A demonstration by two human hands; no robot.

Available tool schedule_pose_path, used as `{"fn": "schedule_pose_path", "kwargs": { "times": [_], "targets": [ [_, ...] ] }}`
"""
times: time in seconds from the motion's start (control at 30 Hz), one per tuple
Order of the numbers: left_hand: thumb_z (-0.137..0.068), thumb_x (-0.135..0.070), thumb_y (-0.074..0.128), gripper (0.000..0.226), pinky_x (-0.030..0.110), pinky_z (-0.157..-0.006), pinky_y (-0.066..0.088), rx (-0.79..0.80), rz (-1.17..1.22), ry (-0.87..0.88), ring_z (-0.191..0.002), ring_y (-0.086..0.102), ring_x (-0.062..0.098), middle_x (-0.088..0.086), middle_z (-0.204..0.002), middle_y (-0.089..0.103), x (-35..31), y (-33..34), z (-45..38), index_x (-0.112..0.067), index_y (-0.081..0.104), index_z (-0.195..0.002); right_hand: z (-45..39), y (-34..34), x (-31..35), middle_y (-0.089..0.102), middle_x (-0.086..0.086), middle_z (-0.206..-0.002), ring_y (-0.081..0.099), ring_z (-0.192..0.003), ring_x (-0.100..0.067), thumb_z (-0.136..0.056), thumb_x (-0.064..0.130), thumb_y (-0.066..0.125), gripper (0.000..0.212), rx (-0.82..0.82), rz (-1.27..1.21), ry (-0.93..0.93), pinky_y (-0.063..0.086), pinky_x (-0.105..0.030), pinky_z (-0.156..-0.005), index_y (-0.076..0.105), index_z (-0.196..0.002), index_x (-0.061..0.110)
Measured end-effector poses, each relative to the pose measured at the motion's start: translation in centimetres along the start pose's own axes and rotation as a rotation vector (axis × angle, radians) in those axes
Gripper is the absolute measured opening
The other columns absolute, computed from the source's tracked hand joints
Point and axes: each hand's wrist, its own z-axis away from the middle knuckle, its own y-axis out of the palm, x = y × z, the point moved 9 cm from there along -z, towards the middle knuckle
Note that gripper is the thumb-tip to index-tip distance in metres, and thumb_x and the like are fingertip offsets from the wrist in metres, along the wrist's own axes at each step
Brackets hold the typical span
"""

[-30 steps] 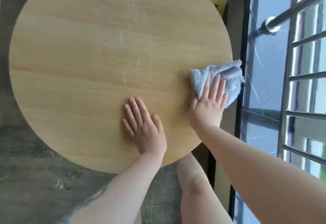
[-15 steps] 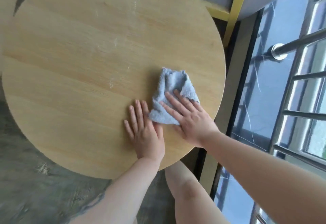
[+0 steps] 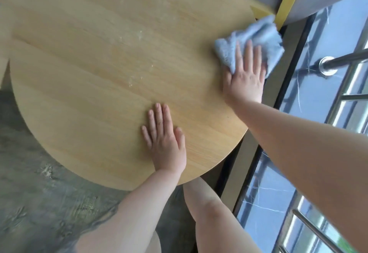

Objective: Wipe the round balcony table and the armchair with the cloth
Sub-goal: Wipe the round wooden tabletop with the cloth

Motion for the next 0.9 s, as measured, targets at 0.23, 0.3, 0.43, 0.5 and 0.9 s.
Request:
{"fn": "schedule_pose_path", "kwargs": {
  "times": [0.23, 0.3, 0.43, 0.5, 0.9],
  "targets": [
    [-0.092, -0.029, 0.035, 0.064, 0.039, -0.119, 0.003, 0.006, 0.111, 0.126, -0.148, 0.006, 0.018, 0.002, -0.160, 0.013, 1.2, -1.2, 0.0, -0.017, 0.018, -0.152, 12.6, 4.1, 4.0, -0.001, 0.002, -0.161, 0.000, -0.148, -0.022, -0.094, 0.044, 0.030, 0.068, 0.215, 0.172, -0.759, 0.012, -0.045, -0.118, -0.001, -0.153, 0.032],
    [-0.095, -0.031, 0.032, 0.060, 0.038, -0.119, 0.001, 0.004, 0.041, 0.163, -0.148, 0.006, 0.016, 0.002, -0.160, 0.013, 3.1, -1.6, 0.0, -0.018, 0.018, -0.152, 10.2, 2.9, 0.0, 0.000, 0.002, -0.161, -0.001, -0.148, -0.021, -0.094, 0.043, 0.027, 0.066, 0.117, 0.061, -0.322, 0.008, -0.044, -0.119, -0.002, -0.152, 0.033],
    [-0.098, -0.036, 0.030, 0.058, 0.036, -0.118, 0.004, 0.015, -0.045, 0.191, -0.147, 0.012, 0.016, 0.001, -0.159, 0.016, 5.8, -2.3, -0.1, -0.016, 0.022, -0.151, 11.9, 3.5, 3.4, 0.002, -0.011, -0.160, 0.005, -0.147, -0.032, -0.088, 0.036, 0.027, 0.071, 0.005, -0.031, 0.192, 0.004, -0.048, -0.118, 0.004, -0.153, 0.016],
    [-0.094, -0.033, 0.033, 0.060, 0.038, -0.118, 0.009, 0.029, -0.062, 0.241, -0.146, 0.016, 0.018, 0.002, -0.158, 0.020, 5.9, -2.6, 0.1, -0.014, 0.025, -0.150, 16.7, 6.3, 10.7, 0.009, -0.004, -0.158, 0.030, -0.141, -0.029, -0.086, 0.037, 0.035, 0.074, 0.139, 0.070, -0.489, 0.018, -0.044, -0.115, 0.006, -0.153, 0.021],
    [-0.087, -0.028, 0.035, 0.067, 0.039, -0.117, 0.007, 0.043, -0.035, 0.027, -0.146, 0.014, 0.018, 0.000, -0.158, 0.014, 12.5, -4.1, 1.7, -0.019, 0.019, -0.151, 23.2, 9.2, 15.9, 0.006, 0.000, -0.161, 0.010, -0.148, -0.023, -0.084, 0.034, 0.056, 0.080, 0.189, 0.134, -0.691, 0.015, -0.046, -0.116, 0.016, -0.153, 0.022]
  ]
}}
